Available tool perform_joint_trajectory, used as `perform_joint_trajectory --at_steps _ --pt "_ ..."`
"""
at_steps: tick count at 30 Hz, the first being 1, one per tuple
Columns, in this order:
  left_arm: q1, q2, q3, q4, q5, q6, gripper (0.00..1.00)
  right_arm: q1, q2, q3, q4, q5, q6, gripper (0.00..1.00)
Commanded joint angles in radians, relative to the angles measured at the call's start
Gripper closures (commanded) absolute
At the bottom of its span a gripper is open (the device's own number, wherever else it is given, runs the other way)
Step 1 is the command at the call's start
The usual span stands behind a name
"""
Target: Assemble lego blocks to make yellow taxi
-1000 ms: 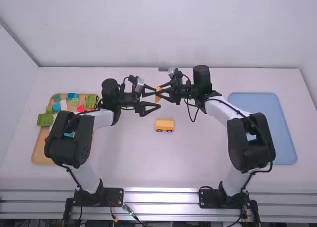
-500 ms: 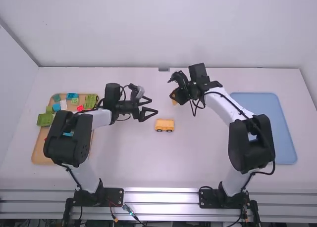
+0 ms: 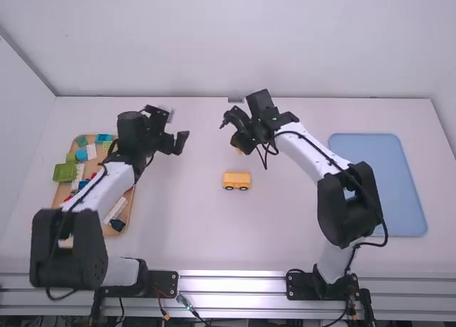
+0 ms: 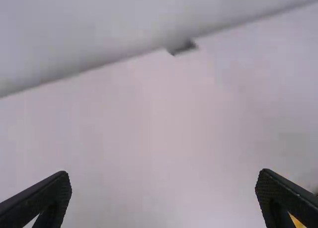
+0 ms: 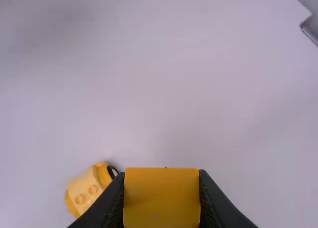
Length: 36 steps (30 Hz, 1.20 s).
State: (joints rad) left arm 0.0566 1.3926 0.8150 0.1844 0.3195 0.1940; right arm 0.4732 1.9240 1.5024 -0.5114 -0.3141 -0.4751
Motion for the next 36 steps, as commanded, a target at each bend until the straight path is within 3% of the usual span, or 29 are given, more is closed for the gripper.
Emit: perform_joint_trajectory --at_steps 1,9,16,26,36 --pt "0.043 -0.125 -0.092 0.008 -0.166 -0.034 0.01 0.040 0.093 0.124 -0.055 -0.007 -0.083 0.81" --pt "0.213 -0.543 -0.423 0.209 -0.193 -0.134 0.01 0.152 0.326 0.421 -0.308 -0.003 -0.239 0.83" --pt "0.272 -0.792 -0.526 0.154 -0.259 -0.146 0.01 0.247 0.446 0.550 -0.423 0.081 -0.277 0.83" --pt "0.280 -0.835 -0.526 0.103 -0.257 -0.146 0.01 0.317 0.518 0.552 -0.439 0.184 -0.277 0.83" --pt "0.278 -0.733 -0.525 0.158 -0.256 -0.146 0.01 0.306 0.549 0.550 -0.409 0.180 -0.256 0.76"
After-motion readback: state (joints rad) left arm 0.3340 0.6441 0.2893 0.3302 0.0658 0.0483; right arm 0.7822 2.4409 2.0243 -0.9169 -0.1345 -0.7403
